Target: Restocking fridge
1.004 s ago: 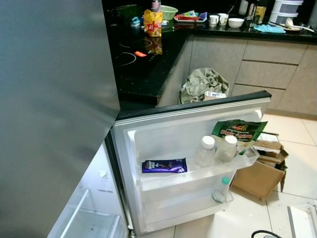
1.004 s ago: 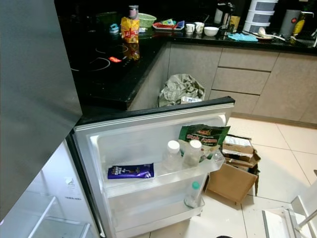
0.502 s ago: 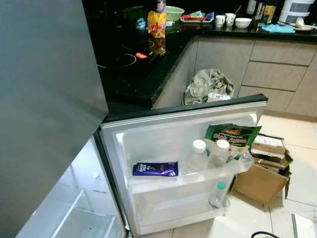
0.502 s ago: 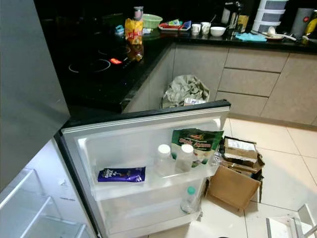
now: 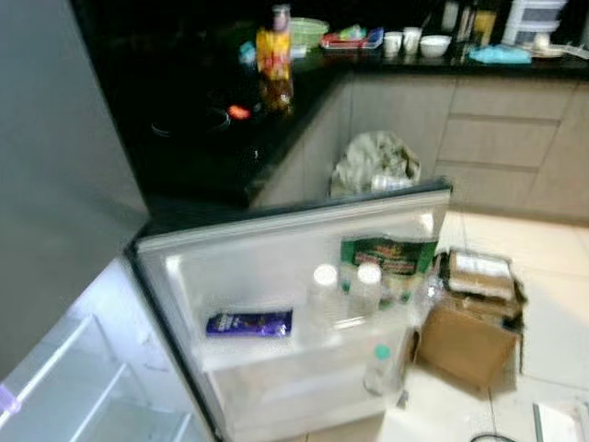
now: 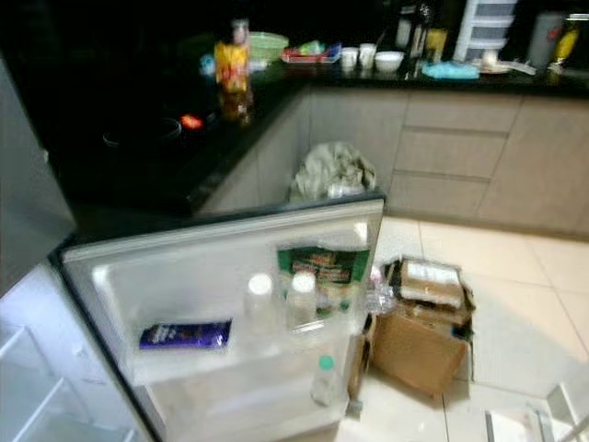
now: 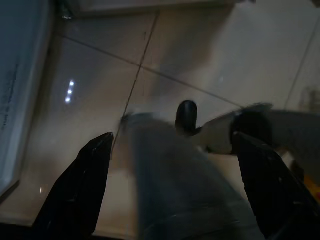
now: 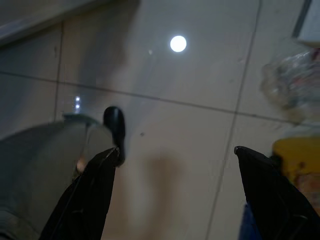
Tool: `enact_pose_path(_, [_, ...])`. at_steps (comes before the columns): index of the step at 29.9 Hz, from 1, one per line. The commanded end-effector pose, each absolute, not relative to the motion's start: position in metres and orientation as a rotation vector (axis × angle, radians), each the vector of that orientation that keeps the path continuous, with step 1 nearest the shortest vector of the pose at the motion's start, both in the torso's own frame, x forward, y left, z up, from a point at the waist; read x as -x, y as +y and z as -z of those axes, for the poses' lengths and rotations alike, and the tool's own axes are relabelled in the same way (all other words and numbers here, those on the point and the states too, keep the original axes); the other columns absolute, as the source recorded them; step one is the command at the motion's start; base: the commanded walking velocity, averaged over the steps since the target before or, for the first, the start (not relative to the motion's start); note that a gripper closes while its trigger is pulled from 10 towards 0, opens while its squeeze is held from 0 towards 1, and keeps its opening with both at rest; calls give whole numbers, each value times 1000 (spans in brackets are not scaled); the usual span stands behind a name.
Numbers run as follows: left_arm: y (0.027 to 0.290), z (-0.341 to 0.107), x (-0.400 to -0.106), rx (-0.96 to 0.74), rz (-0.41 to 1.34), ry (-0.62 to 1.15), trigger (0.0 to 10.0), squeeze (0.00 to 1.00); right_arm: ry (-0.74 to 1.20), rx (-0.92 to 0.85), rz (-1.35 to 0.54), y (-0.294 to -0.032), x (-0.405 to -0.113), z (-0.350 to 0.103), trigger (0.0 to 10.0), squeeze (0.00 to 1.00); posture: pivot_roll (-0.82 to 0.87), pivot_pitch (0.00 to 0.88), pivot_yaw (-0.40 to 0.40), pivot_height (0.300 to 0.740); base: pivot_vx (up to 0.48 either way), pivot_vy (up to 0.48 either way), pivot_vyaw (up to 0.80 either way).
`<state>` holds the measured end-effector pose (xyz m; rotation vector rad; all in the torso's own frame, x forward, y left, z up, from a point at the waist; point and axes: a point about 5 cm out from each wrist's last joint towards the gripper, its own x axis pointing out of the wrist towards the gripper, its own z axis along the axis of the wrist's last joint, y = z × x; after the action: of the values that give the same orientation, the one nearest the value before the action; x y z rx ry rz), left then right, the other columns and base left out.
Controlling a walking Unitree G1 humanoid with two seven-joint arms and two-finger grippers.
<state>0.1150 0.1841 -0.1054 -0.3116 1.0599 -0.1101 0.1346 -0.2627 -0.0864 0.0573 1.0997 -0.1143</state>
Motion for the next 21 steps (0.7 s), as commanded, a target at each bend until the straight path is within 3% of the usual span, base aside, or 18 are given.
enact_pose_path(1, [186, 108, -104, 316, 96, 1096, 10000, 0, 1108, -32, 66, -256, -135, 88, 10000, 0, -110, 0, -6, 740, 0, -394, 0])
enact_pose_path(21, [184, 109, -102, 322, 100, 1102, 10000, 0, 1115, -68, 12, -254, -130, 89, 10000, 0, -118, 0, -7, 740, 0, -395, 743])
